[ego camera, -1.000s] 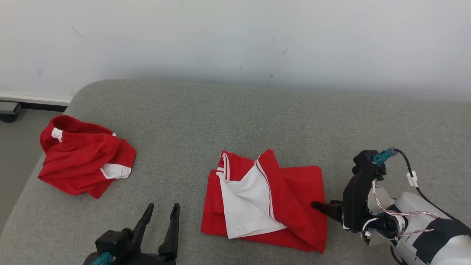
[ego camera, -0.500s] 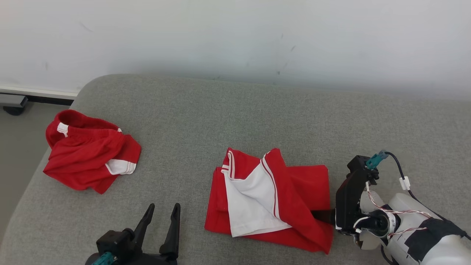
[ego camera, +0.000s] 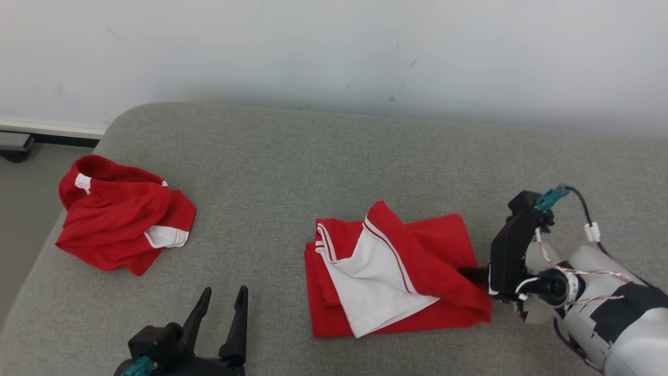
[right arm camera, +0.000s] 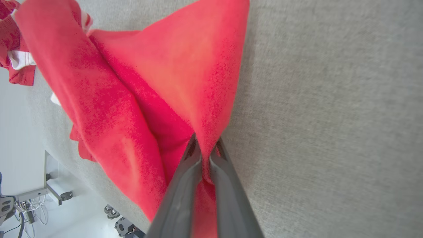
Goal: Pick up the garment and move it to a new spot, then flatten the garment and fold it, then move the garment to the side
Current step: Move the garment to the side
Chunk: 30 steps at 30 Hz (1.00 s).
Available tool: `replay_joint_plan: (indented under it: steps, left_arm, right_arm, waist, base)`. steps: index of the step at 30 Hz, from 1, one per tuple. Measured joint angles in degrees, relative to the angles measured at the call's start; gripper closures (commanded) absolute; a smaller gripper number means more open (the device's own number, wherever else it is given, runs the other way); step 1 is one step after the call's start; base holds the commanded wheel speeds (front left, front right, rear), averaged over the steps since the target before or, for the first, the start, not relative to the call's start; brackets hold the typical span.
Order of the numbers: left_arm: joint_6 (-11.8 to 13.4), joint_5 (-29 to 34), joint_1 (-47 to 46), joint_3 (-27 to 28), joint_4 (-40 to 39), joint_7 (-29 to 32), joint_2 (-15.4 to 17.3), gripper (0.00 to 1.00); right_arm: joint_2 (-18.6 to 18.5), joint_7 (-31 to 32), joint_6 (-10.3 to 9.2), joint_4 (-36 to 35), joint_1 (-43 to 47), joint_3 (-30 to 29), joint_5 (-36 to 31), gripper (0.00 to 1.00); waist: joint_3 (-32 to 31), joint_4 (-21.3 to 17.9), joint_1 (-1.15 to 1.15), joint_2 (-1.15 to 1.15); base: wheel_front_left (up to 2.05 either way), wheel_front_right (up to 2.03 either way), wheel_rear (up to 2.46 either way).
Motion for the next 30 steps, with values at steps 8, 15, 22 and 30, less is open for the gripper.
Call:
replay_joint_plan:
  steps: [8, 15, 22, 30]
  left_arm:
    - [-0.1, 0.0, 0.1, 0.3, 0.0, 0.0, 0.0, 0.0]
    - [-0.1, 0.0, 0.3, 0.5, 0.0, 0.0, 0.0, 0.0]
    - [-0.1, 0.0, 1.4, 0.9, -0.3, 0.0, 0.2, 0.0]
    - [-0.2, 1.4, 1.3, 0.8, -0.8, 0.0, 0.2, 0.0]
  right_arm:
    - [-4.7, -0.5, 0.83, -1.1, -5.3, -1.4, -1.6, 1.0]
    - [-7.5, -0.4, 1.18, -2.0, -7.3, -1.1, -3.6, 1.0]
    - [-9.1, 0.0, 1.32, -2.7, -9.8, -1.2, -4.3, 1.0]
    - [-11.0, 0.1, 1.22, -2.8, -11.4, -1.5, -5.1, 1.0]
  waist:
    - [-0.6, -2.4, 0.0, 0.0]
    - [-1.3, -4.8, 0.0, 0.0]
    - [-1.5, -7.5, 0.0, 0.0]
    - [-1.2, -10.3, 0.0, 0.0]
  base:
    - [0.0, 0.0, 0.0]
    - [0.0, 0.0, 0.0]
    - [0.0, 0.0, 0.0]
    - [0.0, 0.0, 0.0]
